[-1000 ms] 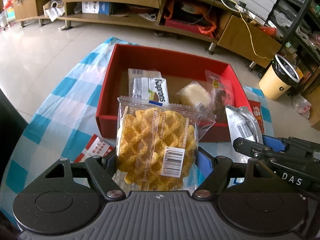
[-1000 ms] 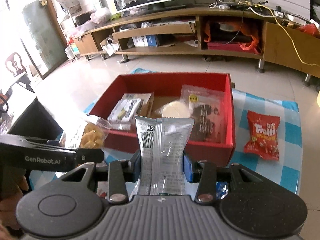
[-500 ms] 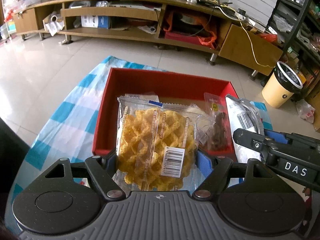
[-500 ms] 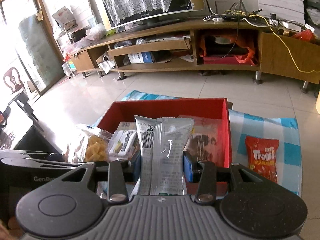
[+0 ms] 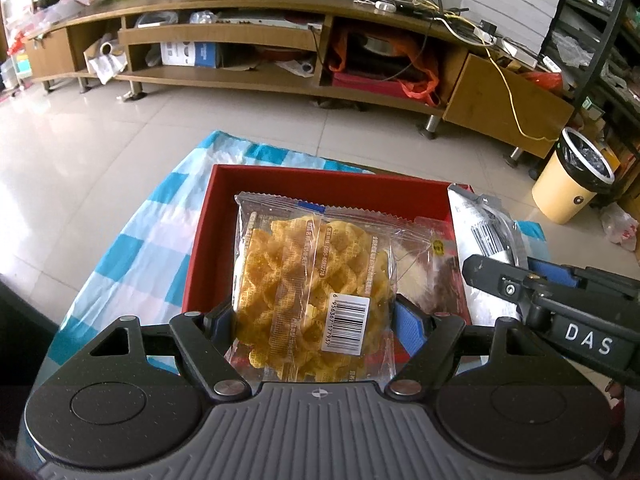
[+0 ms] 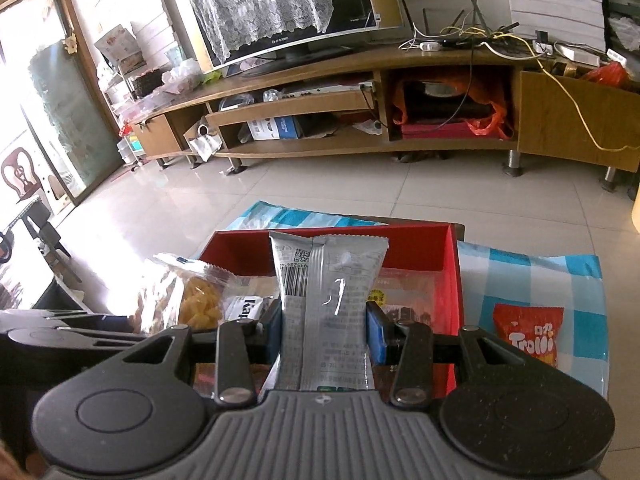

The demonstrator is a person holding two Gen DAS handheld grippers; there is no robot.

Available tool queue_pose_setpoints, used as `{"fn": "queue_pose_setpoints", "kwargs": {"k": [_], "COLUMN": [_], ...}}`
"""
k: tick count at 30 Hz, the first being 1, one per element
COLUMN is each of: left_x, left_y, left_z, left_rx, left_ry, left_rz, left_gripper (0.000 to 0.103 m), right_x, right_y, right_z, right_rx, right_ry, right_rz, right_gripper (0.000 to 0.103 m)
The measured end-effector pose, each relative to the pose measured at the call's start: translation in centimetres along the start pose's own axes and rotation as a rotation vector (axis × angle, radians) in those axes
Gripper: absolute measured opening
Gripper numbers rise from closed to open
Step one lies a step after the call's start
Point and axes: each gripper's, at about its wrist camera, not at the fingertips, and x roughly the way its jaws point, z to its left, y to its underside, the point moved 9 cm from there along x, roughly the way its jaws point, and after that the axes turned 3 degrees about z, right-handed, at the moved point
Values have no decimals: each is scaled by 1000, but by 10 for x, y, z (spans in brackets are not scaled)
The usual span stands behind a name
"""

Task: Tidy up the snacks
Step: 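Carry the waffle pack and white bag with both tools over the red box, then lower both packs into the red box and open both tools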

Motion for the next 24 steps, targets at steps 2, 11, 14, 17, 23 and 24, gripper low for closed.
{"fn": "queue_pose_setpoints", "kwargs": {"k": [2, 11, 14, 17, 23, 24], "left_x": [3, 20, 25, 30, 36, 37], "left_y": [-3, -16, -18, -20, -22, -23], "left_z": [0, 2, 2, 2, 5, 6], "left_rx": [-1, -1, -6, -7, -11, -12], "left_ry": [-5, -39, -44, -47, -58, -59], "left_rz": [1, 11, 19, 26, 31, 32], "left_gripper": [82, 82, 82, 82, 82, 82], "right_x": [3, 23, 29, 35, 44, 45], "right_y": [-2, -10, -11, -12, -13, -13], "right_z": [-3, -13, -16, -19, -24, -25], "right_rx": [-1, 0, 1, -3, 7, 7], "right_ry": [8, 41, 47, 58, 69, 71], "right_rz": [2, 22, 30, 39, 54, 56], "right_gripper": [42, 42, 42, 42, 42, 42]}}
